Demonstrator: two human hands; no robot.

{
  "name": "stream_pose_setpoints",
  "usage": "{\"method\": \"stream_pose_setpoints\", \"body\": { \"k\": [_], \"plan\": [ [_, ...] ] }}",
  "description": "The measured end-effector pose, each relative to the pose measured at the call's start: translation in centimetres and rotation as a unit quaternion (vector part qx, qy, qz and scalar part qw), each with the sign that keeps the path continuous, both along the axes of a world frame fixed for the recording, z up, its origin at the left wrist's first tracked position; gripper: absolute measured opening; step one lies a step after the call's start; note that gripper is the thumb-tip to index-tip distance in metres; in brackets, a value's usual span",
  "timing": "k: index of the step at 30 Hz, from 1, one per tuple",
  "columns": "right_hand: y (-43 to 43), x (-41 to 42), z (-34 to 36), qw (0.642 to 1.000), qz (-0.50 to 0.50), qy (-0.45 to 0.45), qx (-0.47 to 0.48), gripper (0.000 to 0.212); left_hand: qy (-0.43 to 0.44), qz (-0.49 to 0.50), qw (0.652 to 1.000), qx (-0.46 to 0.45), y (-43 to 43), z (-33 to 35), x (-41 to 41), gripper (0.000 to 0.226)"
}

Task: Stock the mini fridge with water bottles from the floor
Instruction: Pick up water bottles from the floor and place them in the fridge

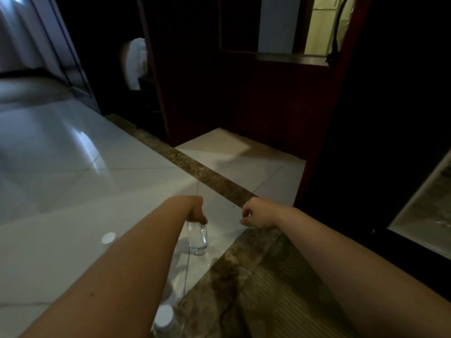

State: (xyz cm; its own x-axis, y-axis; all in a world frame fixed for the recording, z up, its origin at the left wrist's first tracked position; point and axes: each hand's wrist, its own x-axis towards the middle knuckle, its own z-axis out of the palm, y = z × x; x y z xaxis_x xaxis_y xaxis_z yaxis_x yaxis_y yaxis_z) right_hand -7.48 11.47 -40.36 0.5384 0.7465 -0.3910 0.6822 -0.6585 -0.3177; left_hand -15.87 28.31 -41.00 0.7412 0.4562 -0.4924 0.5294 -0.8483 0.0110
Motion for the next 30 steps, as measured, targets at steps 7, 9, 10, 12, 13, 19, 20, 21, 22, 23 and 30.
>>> {"method": "stream_pose_setpoints", "body": {
  "k": [7,9,10,12,13,19,20,21,22,23,30],
  "plan": [
    [1.7,0.1,-2.4,1.0,0.018,0.002,-0.024,0.035,-0.023,0.03,0.999,-0.018,1.9,-3.6,-1.0,0.078],
    [1.8,0.3,-2.9,0.999,0.019,0.003,-0.028,0.034,-0.035,0.031,0.998,-0.029,2.1,-4.5,-1.0,0.075],
    [1.8,0.4,-3.2,0.999,0.02,0.003,-0.029,0.033,-0.048,0.034,0.998,-0.036,2.1,-4.8,-1.0,0.074],
    [2.0,0.4,-3.9,0.999,0.022,0.002,-0.036,0.033,-0.082,0.046,0.994,-0.052,1.9,-5.3,-0.9,0.073],
    [2.1,0.3,-4.1,0.999,0.026,0.0,-0.042,0.033,-0.096,0.051,0.993,-0.055,1.9,-5.4,-0.8,0.073],
    [3.5,-0.3,-5.7,0.997,0.05,-0.009,-0.061,0.035,-0.11,0.046,0.993,-0.001,1.4,-6.4,-0.4,0.053],
    [3.6,-0.3,-5.9,0.997,0.051,-0.01,-0.062,0.035,-0.099,0.038,0.994,0.016,1.2,-6.7,-0.4,0.049],
    [3.7,-0.4,-6.0,0.997,0.053,-0.011,-0.063,0.035,-0.088,0.029,0.995,0.029,0.9,-7.1,-0.4,0.046],
    [3.8,-0.5,-6.1,0.996,0.055,-0.012,-0.065,0.035,-0.08,0.018,0.996,0.04,0.7,-7.4,-0.4,0.044],
    [3.8,-0.5,-6.1,0.996,0.057,-0.013,-0.068,0.035,-0.076,0.007,0.996,0.049,0.5,-7.7,-0.4,0.043],
    [2.0,0.1,-5.6,0.996,0.048,-0.023,-0.077,0.035,-0.107,-0.034,0.992,0.051,0.1,-7.2,-0.3,0.042]
  ]
}}
